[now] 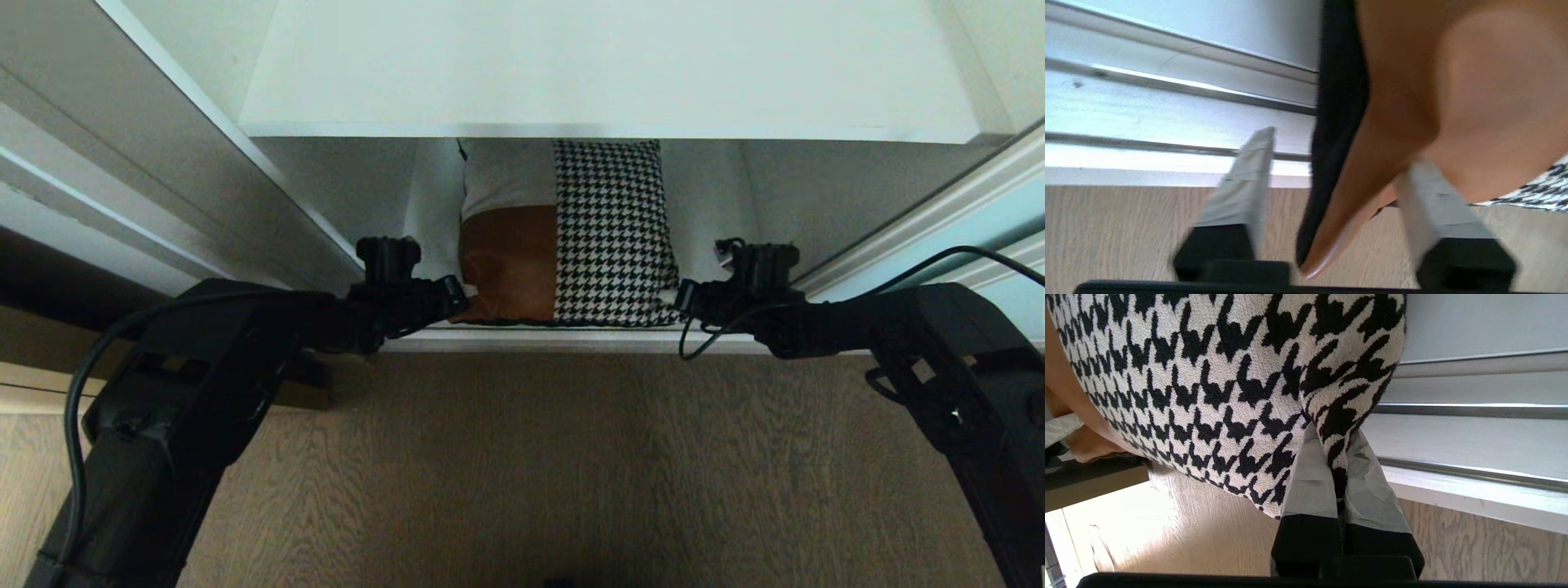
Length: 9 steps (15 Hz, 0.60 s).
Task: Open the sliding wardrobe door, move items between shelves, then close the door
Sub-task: Place the pillow on the lower shelf
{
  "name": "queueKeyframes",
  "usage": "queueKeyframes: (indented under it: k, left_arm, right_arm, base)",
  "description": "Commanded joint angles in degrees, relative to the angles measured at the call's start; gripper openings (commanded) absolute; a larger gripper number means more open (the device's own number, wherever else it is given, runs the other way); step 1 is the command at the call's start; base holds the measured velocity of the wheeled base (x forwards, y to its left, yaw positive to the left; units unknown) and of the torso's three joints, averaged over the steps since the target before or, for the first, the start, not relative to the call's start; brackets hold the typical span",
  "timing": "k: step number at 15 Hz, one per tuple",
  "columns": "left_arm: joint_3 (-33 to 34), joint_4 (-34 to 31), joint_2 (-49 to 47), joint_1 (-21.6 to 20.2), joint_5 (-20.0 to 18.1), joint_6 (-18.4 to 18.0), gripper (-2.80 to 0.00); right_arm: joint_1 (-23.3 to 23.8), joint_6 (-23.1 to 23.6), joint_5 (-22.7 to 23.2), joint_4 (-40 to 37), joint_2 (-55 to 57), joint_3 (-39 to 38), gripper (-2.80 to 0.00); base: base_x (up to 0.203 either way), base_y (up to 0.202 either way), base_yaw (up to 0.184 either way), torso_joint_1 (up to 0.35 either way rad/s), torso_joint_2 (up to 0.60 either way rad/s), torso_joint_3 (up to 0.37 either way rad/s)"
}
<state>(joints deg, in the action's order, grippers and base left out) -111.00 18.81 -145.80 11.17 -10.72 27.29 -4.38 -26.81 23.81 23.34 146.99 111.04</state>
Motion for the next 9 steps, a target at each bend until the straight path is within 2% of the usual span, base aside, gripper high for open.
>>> queueKeyframes:
  k: [1,2,6,7,9]
  left_arm:
    - [1.2,-0.3,2.3,-0.9,-0.2,1.1,0.0]
    - [3.7,-0.6,4.6,-1.0,-0.7,1.6,0.0]
    - [17.5,-0.8,12.3,-0.8,-7.8,1.1,0.0]
    - [21.7,-0.7,15.3,-0.8,-10.3,1.1,-2.8]
    - [30.5,-0.9,21.6,-0.8,-18.6,1.4,-2.8]
  right_arm:
    - [-0.1,-0.4,0.3,0.0,-0.1,0.0,-2.8]
    - [-0.2,-0.4,0.3,0.0,0.0,0.0,-2.8]
    - [-0.3,-0.4,0.3,-0.1,0.4,0.0,-2.8]
    - [-0.3,-0.4,0.2,-0.1,0.8,0.0,-2.8]
    - [-0.3,-0.3,0.2,-0.1,0.9,0.0,-2.8]
  base:
    - [0.0,0.0,0.0,0.0,0.0,0.0]
    - [0.0,0.0,0.0,0.0,0.0,0.0]
    - [0.0,0.0,0.0,0.0,0.0,0.0]
    - [0.0,0.0,0.0,0.0,0.0,0.0]
    - [0.0,0.0,0.0,0.0,0.0,0.0]
